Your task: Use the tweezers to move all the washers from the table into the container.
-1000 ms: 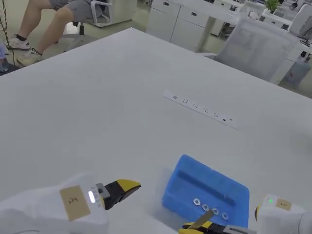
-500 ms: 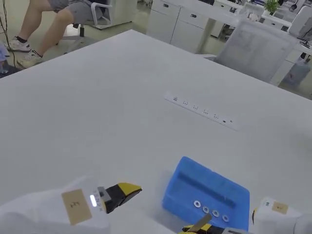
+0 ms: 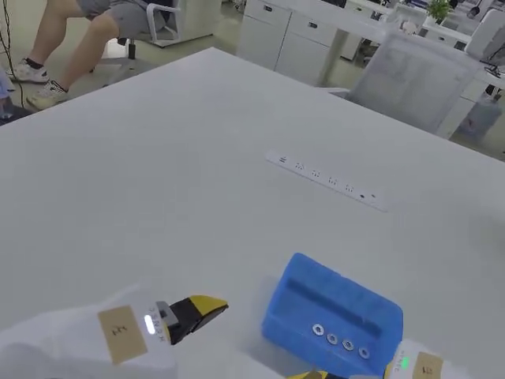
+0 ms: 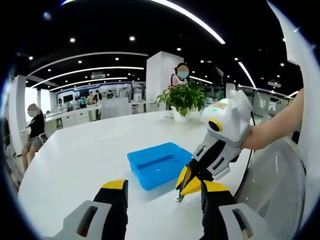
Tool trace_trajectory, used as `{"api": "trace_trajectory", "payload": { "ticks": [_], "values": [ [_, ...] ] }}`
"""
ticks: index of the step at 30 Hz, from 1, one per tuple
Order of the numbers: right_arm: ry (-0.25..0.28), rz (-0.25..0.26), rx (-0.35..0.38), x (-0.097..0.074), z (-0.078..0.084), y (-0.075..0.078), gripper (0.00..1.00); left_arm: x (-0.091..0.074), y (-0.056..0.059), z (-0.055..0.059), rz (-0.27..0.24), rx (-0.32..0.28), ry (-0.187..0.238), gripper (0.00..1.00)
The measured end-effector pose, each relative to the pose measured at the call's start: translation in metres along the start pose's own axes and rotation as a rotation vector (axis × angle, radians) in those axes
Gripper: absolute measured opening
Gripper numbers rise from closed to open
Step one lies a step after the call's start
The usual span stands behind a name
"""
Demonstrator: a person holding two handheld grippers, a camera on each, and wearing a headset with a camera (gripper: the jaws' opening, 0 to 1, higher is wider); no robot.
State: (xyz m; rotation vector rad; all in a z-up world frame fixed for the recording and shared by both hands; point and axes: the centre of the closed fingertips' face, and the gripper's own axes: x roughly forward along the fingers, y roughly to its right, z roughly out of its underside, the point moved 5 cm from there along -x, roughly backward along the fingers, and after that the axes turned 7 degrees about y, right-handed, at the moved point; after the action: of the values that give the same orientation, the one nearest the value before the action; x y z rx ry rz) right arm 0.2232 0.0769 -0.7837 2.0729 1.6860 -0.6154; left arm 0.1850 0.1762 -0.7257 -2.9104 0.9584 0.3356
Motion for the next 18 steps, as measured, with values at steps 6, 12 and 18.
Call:
{"api": "trace_trajectory", "payload": {
  "ticks": [6,12,18],
  "values": [
    [-0.013,0.007,-0.029,-0.005,-0.003,-0.001,0.03,0.000,-0.001,-0.001,-0.006,-0.003,0.003,0.58],
    [0.018,0.032,-0.054,-0.017,-0.020,0.008,0.03,0.000,-0.001,-0.001,-0.007,-0.001,0.003,0.58],
    [0.062,0.075,-0.081,-0.028,-0.041,0.024,0.03,0.000,0.000,-0.002,-0.006,0.000,0.003,0.58]
  ]
}}
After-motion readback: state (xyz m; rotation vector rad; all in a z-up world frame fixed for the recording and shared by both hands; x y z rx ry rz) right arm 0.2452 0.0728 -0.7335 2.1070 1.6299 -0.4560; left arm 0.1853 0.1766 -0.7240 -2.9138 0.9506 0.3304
